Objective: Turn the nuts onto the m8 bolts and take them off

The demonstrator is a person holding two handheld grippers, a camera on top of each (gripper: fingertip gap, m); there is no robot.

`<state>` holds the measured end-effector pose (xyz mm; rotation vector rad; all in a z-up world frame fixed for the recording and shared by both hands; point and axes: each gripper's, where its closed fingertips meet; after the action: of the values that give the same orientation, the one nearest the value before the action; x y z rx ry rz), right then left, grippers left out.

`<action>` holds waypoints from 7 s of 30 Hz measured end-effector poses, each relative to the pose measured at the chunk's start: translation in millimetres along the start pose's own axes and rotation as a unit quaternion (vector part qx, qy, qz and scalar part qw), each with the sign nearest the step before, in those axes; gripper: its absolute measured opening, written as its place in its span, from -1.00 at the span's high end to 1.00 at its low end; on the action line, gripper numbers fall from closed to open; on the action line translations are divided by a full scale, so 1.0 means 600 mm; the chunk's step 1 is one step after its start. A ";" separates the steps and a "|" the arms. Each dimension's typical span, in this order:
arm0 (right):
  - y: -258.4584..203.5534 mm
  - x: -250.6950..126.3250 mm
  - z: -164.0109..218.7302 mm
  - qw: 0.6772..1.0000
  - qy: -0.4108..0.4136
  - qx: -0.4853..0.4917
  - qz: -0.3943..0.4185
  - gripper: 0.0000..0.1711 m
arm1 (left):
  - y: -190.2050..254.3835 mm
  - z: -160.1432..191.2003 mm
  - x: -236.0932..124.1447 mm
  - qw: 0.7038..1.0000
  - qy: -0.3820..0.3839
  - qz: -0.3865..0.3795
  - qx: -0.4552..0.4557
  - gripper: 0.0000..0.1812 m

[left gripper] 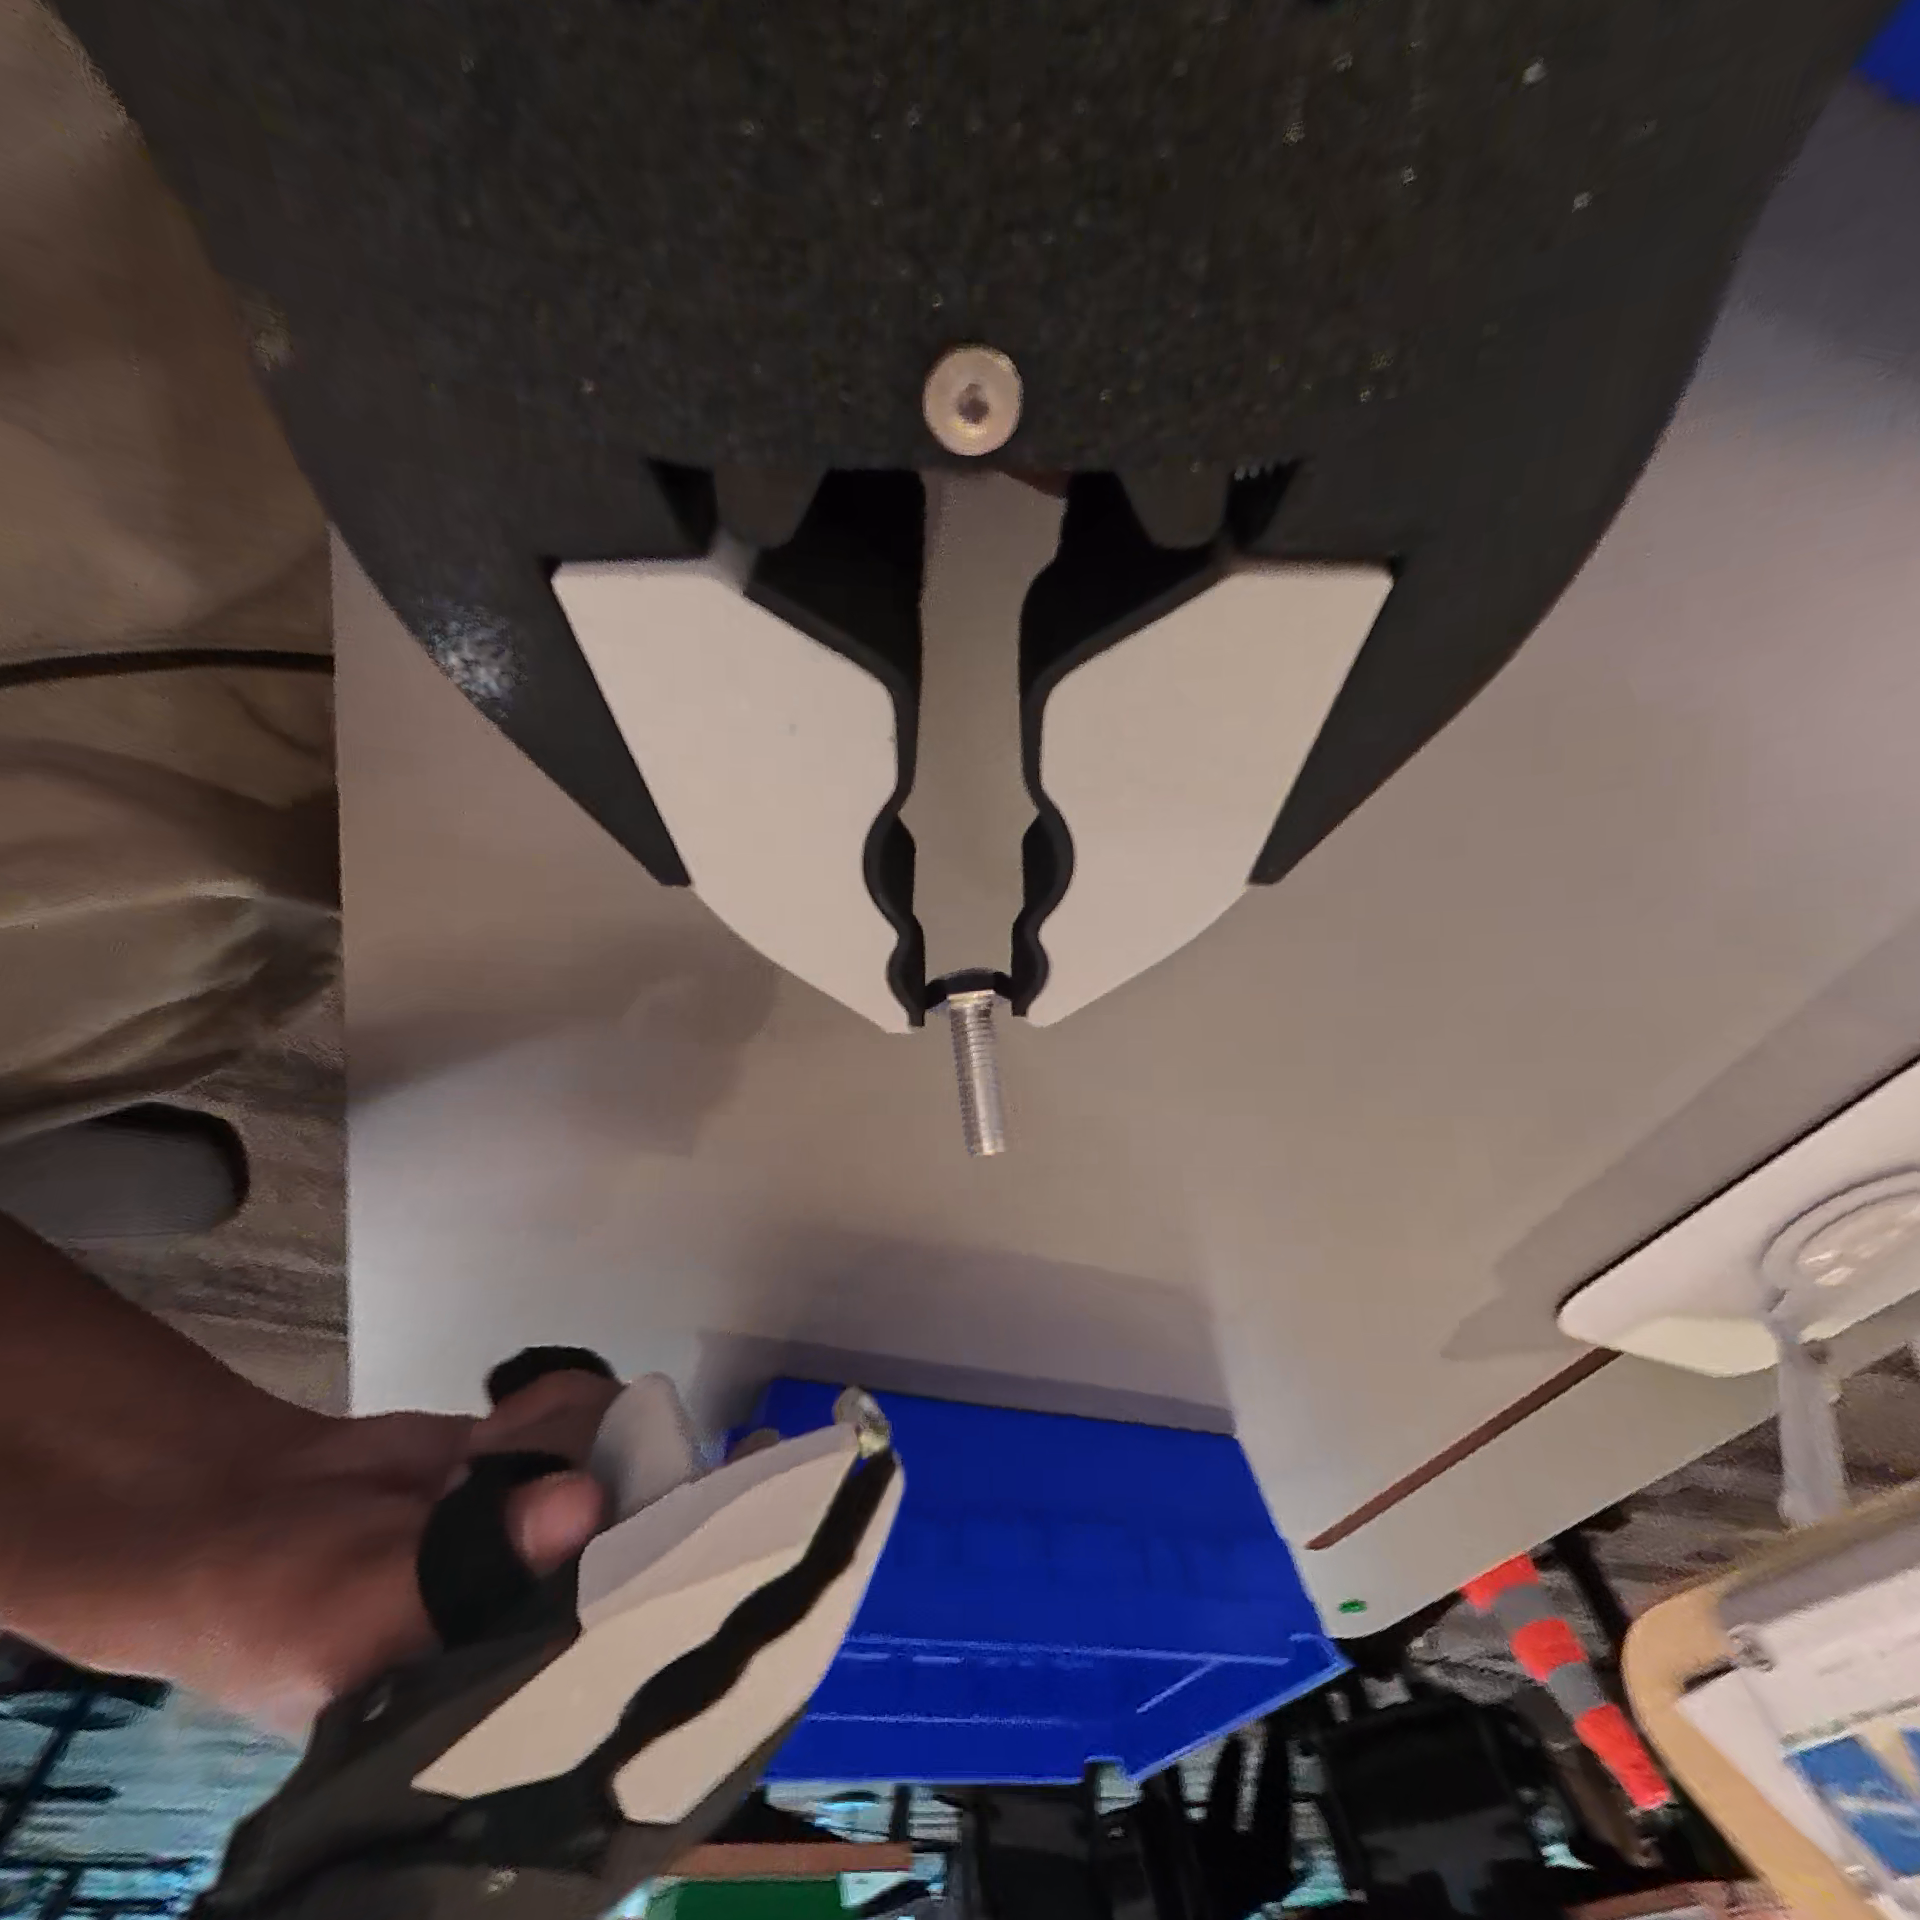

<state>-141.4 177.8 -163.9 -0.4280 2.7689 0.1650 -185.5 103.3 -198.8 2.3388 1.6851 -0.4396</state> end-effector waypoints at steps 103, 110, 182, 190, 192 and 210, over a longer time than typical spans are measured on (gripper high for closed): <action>-0.032 -0.042 -0.016 0.985 0.011 -0.100 0.137 0.84 | 0.011 -0.014 -0.048 0.990 0.092 0.049 -0.099 0.83; -0.004 -0.041 -0.020 0.991 0.025 -0.078 0.104 0.84 | -0.013 -0.016 -0.061 0.993 0.083 0.015 -0.080 0.83; -0.039 0.094 -0.056 0.976 0.001 0.195 -0.093 0.83 | -0.032 -0.056 0.031 0.968 0.027 -0.233 0.086 0.83; -0.038 0.099 -0.054 0.981 -0.014 0.186 -0.060 0.83 | -0.033 -0.051 0.031 0.963 0.036 -0.260 0.067 0.83; -0.039 0.100 -0.054 0.981 -0.015 0.183 -0.060 0.83 | -0.035 -0.050 0.030 0.964 0.038 -0.255 0.064 0.83; -0.047 0.105 -0.064 0.983 -0.016 0.168 -0.076 0.83 | -0.036 -0.050 0.034 0.974 0.049 -0.222 0.026 0.83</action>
<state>-200.9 127.5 -151.0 -0.5371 2.6461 -0.3249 -196.5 138.5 -178.3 2.0344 2.2763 -0.4528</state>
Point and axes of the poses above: each gripper's, where its closed fingertips meet, x out along the fingers, z out of its underside, y = z × x across the jaws, and after that the axes turned 4 degrees about -x, right-handed
